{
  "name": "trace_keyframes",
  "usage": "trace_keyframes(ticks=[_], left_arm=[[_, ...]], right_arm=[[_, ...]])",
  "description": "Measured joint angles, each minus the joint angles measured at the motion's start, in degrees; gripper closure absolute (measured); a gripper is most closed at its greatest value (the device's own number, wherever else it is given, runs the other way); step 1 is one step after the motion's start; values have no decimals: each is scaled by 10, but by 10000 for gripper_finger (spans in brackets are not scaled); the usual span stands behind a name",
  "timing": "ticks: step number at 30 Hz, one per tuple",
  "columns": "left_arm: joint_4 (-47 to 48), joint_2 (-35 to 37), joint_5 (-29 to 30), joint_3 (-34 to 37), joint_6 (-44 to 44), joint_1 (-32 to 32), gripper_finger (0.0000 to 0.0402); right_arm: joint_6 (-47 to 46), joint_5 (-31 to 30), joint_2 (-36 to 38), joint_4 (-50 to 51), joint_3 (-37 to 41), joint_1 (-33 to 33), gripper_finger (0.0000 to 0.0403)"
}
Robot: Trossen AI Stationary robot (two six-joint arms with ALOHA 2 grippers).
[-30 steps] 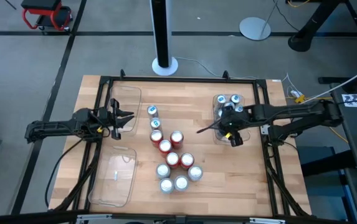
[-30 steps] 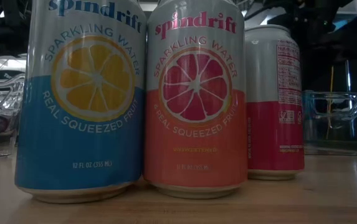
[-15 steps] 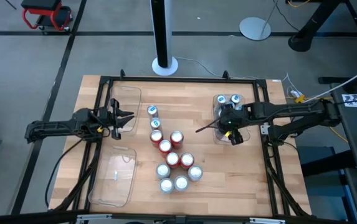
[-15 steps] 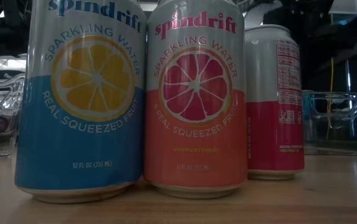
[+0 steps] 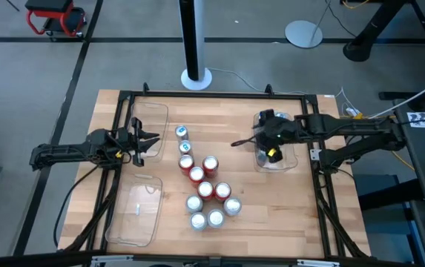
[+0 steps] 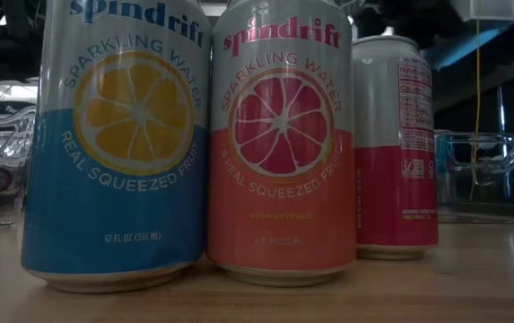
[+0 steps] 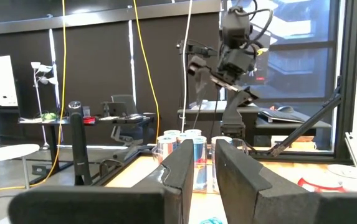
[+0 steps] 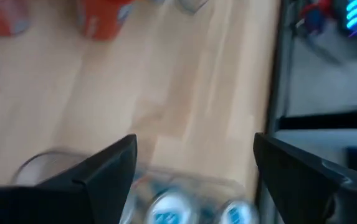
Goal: Sort soda cans
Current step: Put the blue soda can in the middle right transparent bin
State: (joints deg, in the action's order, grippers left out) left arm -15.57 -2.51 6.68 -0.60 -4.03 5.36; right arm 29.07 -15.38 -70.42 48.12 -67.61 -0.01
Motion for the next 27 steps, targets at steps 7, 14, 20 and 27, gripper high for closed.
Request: trace_keyframes(ticks=[7,14,20,27], left_arm=[[0,0,0,0,-5,0,343],[-1,0,0,0,-4,0,343],[-13,0,1,0,-12,0,343],[-52,-23,7,-3,-43,0,343]], right_arm=[[88,-16,-42,-47,0,0,82],[114,-56,-98,-65,1,0,81],[183,-47,-134,-153,1,12,81],[267,-119,-136,-265,10,62,81]])
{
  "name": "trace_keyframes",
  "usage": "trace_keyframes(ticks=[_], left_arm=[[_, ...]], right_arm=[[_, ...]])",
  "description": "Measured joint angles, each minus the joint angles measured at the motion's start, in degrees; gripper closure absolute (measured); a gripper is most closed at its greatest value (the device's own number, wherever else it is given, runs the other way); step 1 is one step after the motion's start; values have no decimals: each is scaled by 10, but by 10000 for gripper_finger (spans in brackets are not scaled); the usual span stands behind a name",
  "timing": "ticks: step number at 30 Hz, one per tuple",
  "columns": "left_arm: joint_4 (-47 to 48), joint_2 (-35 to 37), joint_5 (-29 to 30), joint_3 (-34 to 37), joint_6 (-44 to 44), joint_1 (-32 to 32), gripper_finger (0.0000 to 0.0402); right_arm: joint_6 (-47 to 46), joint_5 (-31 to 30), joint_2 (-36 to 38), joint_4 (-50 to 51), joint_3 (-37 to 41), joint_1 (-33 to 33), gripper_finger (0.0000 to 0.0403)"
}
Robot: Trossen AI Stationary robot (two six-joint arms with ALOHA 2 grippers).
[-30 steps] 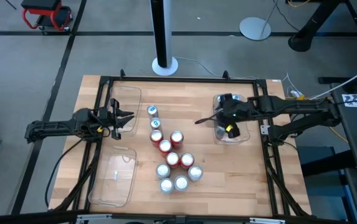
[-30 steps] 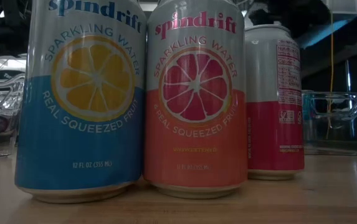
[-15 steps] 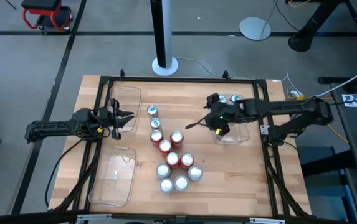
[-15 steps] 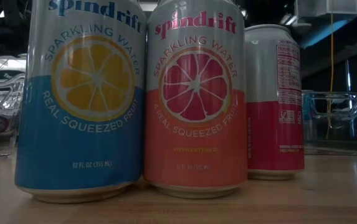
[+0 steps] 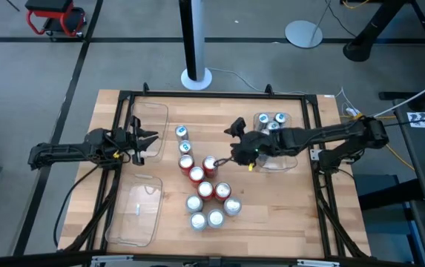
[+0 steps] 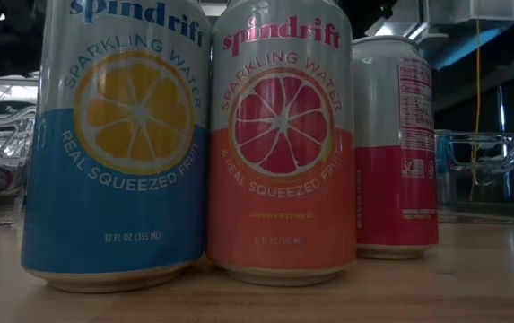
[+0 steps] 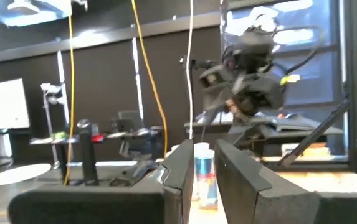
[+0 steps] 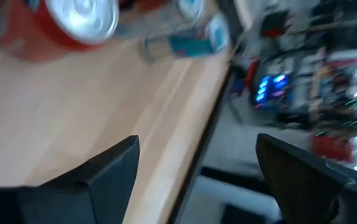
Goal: Sort soda cans
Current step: Put the blue soda can in the middle right transparent bin
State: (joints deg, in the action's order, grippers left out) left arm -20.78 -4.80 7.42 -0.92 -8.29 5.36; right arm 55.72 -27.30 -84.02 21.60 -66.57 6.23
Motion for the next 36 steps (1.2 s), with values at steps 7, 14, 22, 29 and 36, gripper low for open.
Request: trace_keyframes(ticks=[7,14,22,29,36], left_arm=[[10,-95,36,-63,-11,1,343],[118,-239,40,-200,7,37,343],[252,-354,36,-354,45,104,318],[333,-389,33,-441,63,136,205],[436,-466,33,-503,110,190,136]], right_arm=[[33,-8,0,-107,68,30,81],[33,-42,3,-152,126,47,81],[32,-47,3,-205,173,48,81],[33,-47,3,-271,220,48,81],[32,-47,3,-297,241,58,81]])
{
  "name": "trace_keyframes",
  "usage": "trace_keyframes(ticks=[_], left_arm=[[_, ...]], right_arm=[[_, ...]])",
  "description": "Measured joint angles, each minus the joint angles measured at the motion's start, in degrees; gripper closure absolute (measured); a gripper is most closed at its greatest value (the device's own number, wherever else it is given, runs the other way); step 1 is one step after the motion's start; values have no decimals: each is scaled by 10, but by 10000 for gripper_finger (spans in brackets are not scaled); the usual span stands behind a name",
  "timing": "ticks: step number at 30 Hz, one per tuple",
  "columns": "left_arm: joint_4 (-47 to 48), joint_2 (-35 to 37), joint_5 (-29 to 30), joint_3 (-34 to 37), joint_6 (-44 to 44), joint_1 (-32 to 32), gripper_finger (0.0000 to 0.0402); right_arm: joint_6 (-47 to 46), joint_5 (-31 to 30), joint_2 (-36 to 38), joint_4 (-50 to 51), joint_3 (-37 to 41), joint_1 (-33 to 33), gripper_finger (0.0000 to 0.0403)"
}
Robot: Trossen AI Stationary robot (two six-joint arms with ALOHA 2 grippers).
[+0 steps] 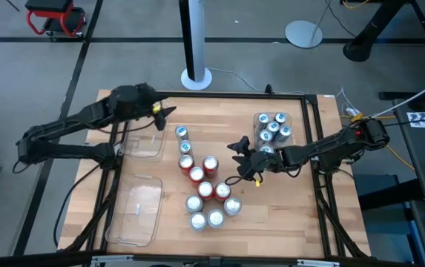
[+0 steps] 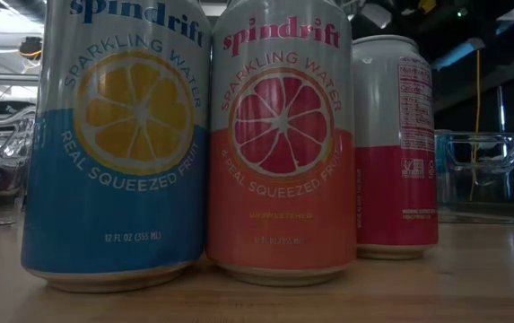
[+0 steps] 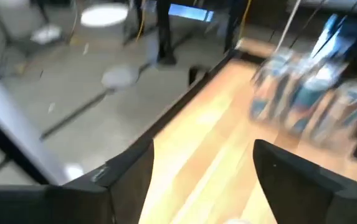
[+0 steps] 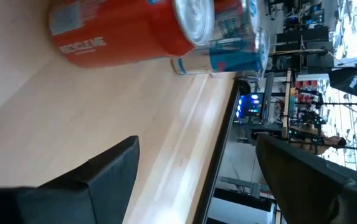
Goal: Sort soda cans
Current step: Put the blue soda can in the middle right transparent bin
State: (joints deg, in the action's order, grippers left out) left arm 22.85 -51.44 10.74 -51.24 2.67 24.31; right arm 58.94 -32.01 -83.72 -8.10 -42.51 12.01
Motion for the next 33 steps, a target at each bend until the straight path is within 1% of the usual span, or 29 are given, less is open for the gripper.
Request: trace_keyframes(ticks=[3,7,11,14,18,23,25,28,33], left_arm=[[64,-50,0,-30,21,17,131],[143,-114,0,-64,62,27,135],[181,-162,-3,-82,89,22,138],[205,-186,-18,-93,104,15,138],[201,-198,-60,-98,126,1,137],[203,-222,-61,-98,151,-18,137],[197,-234,-52,-98,161,-22,137],[198,-254,-34,-98,178,-23,137],[201,-284,-39,-98,196,-23,137]], right_arm=[[0,0,0,-1,1,11,81],[0,-4,0,-13,1,28,81],[-1,-3,0,-9,-3,36,81],[-1,5,0,-4,-3,38,81],[-1,6,0,6,-3,38,81],[-3,6,0,10,-3,38,81],[-5,7,0,11,-3,38,81],[-6,7,0,12,-3,38,81],[-10,7,0,21,-3,38,81]])
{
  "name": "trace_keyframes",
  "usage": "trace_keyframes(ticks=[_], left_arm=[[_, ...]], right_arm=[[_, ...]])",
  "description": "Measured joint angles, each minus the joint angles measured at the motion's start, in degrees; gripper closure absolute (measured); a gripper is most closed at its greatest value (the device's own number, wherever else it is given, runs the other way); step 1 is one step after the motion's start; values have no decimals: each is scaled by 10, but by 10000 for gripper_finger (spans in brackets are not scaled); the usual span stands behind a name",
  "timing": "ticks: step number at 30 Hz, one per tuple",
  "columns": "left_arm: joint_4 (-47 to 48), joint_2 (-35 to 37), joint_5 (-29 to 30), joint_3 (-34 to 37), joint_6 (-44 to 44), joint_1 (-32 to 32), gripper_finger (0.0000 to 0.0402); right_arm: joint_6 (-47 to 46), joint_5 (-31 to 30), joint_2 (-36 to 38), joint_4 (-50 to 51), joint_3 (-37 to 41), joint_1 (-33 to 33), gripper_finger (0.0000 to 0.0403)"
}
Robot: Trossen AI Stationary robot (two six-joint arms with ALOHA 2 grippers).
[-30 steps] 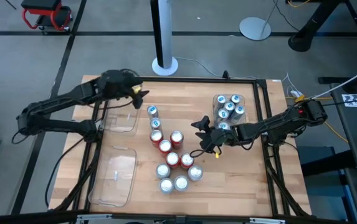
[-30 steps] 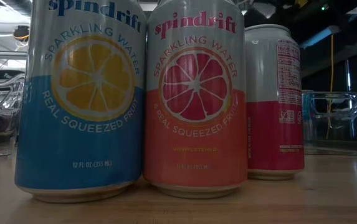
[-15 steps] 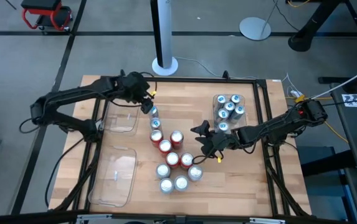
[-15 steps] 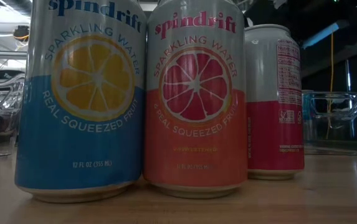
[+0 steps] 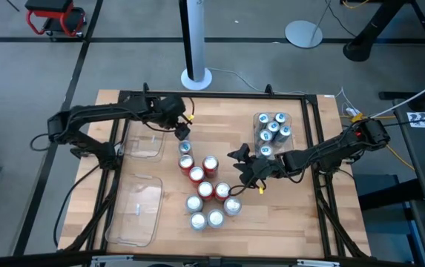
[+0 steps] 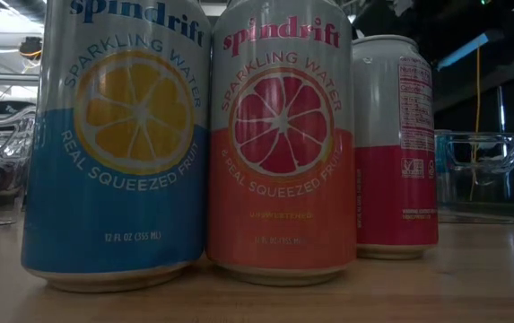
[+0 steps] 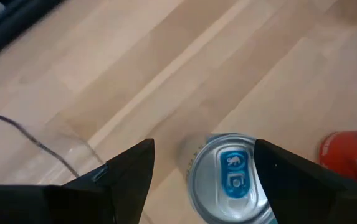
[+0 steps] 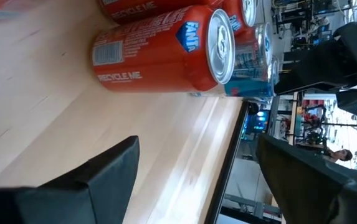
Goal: Sort soda cans
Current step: Put the blue soda can in the middle right transparent bin
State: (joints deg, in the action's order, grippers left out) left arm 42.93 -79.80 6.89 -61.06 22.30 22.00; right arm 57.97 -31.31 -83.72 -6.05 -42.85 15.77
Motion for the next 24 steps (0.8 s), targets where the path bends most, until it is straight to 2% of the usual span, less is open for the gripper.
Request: trace_keyframes(ticks=[6,24], left_arm=[[-13,-22,-20,-2,2,0,137],[6,-4,-16,-10,-21,1,137]], right_arm=[[-7,0,0,6,0,0,81],[-7,0,0,6,0,0,81]])
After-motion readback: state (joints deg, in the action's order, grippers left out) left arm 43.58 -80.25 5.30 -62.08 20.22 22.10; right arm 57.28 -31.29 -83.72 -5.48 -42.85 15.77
